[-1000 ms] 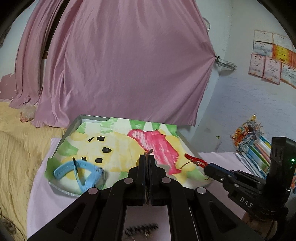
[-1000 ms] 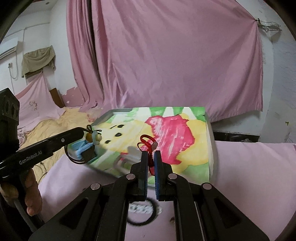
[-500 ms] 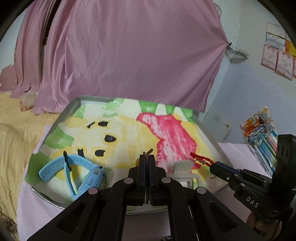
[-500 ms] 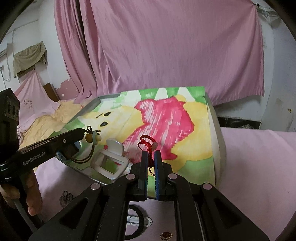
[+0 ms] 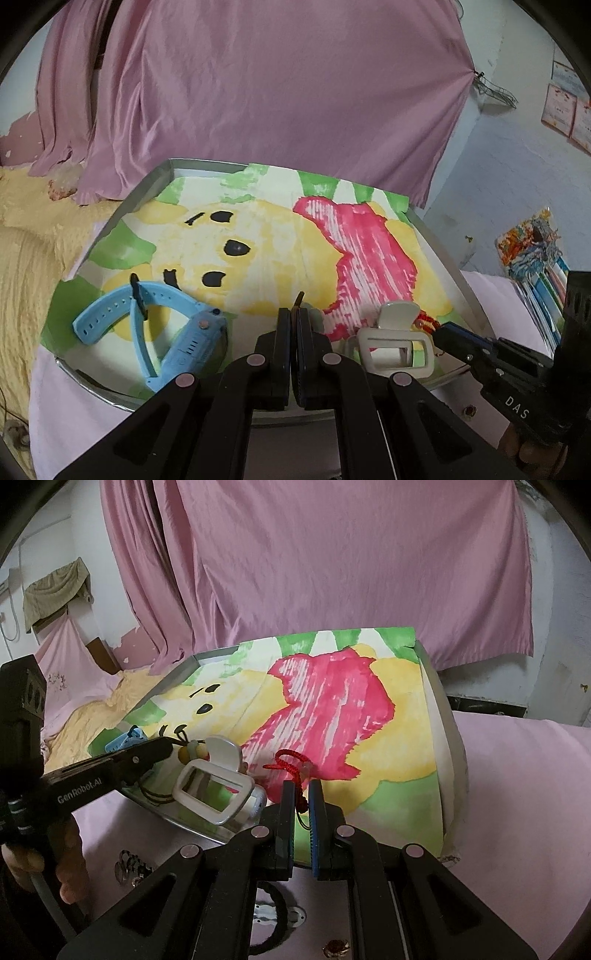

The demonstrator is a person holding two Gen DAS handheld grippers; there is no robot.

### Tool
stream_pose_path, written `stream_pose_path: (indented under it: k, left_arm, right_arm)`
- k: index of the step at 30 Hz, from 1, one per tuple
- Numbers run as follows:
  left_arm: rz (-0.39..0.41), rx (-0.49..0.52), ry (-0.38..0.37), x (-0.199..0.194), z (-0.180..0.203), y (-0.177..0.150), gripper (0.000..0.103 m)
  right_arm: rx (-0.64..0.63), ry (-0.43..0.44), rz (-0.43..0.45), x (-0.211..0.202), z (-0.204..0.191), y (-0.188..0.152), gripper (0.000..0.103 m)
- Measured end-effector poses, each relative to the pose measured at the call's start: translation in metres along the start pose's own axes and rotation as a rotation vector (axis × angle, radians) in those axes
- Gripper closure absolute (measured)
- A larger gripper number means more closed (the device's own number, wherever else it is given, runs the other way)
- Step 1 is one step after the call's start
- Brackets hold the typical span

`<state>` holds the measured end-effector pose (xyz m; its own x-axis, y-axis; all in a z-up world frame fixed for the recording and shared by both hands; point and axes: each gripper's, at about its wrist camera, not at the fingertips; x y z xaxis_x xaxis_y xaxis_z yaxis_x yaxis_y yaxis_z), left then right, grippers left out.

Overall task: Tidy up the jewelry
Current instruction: 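Open the left gripper to drop the pendant while the right gripper releases the red bracelet in the tray, then withdraw both grippers from the tray toward the remaining jewelry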

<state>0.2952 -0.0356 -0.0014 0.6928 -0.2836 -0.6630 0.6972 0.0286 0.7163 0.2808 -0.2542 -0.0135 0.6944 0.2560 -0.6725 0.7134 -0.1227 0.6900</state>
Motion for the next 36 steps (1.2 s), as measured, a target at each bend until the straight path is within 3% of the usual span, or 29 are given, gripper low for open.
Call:
stream_pose_path:
  k: [3,5,7,10,13,15,17,21,28,36]
  left_arm:
    - [0.010,0.000,0.007,-0.002,0.000,0.000,0.094]
    - [0.021,0.004,0.007,-0.005,0.001,-0.001,0.076]
    - [0.041,0.001,0.002,-0.009,0.002,-0.001,0.066]
    - [0.059,-0.001,0.007,-0.014,0.002,-0.001,0.064]
    - [0.082,0.007,0.023,-0.022,0.002,-0.002,0.060]
    - [0.106,0.005,0.023,-0.028,0.002,-0.004,0.044]
    - [0.151,-0.004,0.032,-0.039,0.002,-0.007,0.028]
    - [0.216,0.012,0.071,-0.057,0.002,-0.012,0.021]
    - [0.299,0.012,0.098,-0.088,0.003,-0.030,0.002]
    - [0.360,0.058,0.131,-0.117,0.012,-0.058,0.001]
  right_arm:
    - [0.003,-0.001,-0.001,-0.001,0.001,-0.001,0.095]
    - [0.005,-0.001,0.003,-0.003,0.001,-0.001,0.092]
    - [0.005,-0.007,0.011,-0.005,0.002,-0.002,0.086]
    - [0.012,-0.010,0.031,-0.011,0.003,-0.003,0.065]
    - [0.019,-0.019,0.069,-0.020,0.004,-0.004,0.063]
    - [0.026,-0.021,0.101,-0.028,0.006,-0.004,0.061]
    - [0.034,-0.023,0.138,-0.037,0.006,-0.006,0.047]
    - [0.042,-0.023,0.214,-0.057,0.008,-0.011,0.038]
    - [0.031,-0.020,0.333,-0.093,0.002,-0.028,0.011]
    - [0.005,-0.044,0.411,-0.123,-0.007,-0.053,0.003]
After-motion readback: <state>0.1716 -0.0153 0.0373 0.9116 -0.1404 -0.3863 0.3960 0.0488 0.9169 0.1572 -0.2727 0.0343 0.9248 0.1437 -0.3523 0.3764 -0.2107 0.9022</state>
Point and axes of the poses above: each gripper's, at about its wrist camera, not at the fingertips, and x roughly the way its jaws point, z to its right, y to its top, and after that the axes turned 4 degrees about x, right-handed
